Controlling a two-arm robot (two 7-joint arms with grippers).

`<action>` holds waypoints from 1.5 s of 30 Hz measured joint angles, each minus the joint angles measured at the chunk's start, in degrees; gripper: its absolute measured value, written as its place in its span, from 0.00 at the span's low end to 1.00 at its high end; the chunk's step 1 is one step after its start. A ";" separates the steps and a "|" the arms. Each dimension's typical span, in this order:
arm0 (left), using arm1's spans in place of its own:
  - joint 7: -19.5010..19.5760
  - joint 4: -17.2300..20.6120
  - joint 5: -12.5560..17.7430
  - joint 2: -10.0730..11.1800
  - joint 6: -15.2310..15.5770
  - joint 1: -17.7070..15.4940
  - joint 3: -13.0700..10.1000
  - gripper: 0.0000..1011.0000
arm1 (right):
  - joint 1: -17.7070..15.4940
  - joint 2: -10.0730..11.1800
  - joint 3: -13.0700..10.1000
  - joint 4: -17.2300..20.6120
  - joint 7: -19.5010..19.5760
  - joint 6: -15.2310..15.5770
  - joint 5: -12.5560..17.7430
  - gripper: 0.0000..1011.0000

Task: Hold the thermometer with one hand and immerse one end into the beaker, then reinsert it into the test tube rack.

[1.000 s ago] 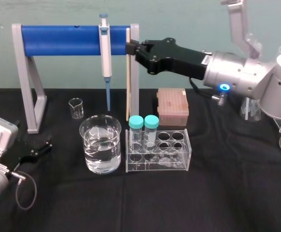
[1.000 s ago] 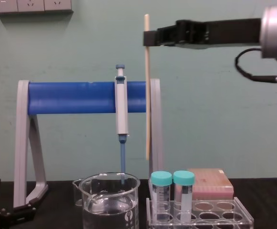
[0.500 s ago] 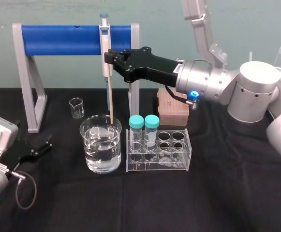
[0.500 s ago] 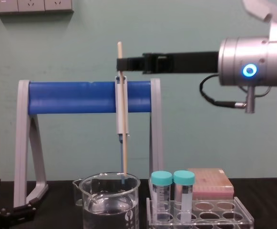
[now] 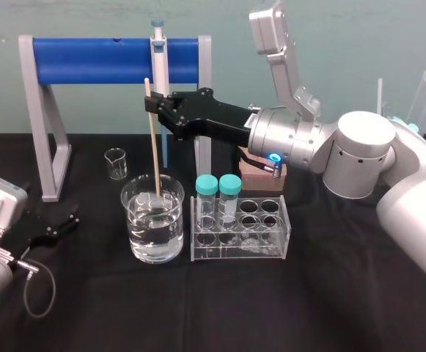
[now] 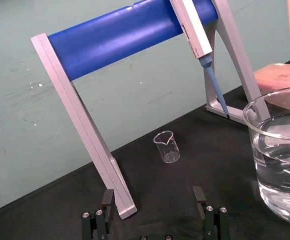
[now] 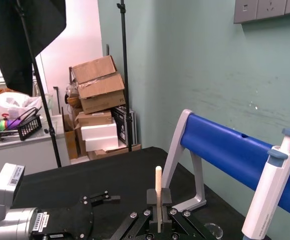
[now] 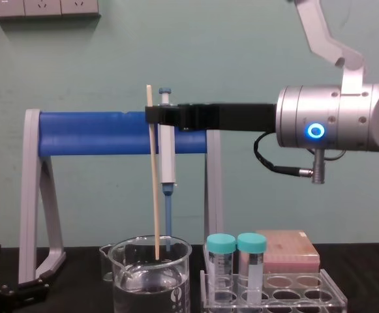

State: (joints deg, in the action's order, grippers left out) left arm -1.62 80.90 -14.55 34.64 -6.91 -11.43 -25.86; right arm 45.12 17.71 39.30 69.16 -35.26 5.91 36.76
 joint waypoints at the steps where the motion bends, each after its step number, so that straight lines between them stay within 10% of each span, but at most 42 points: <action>1: 0.00 0.00 0.00 0.00 0.00 0.00 0.00 0.99 | -0.02 -0.16 -0.03 -0.23 -0.06 -0.13 -0.15 0.05; 45: 0.00 0.00 0.00 0.00 0.00 0.00 0.00 0.99 | -0.63 -4.60 -1.45 -7.37 -3.89 -1.49 -5.29 0.05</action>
State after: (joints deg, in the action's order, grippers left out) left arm -1.62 80.90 -14.55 34.64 -6.91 -11.43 -25.86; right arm 44.48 13.11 37.85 61.79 -39.14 4.42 31.46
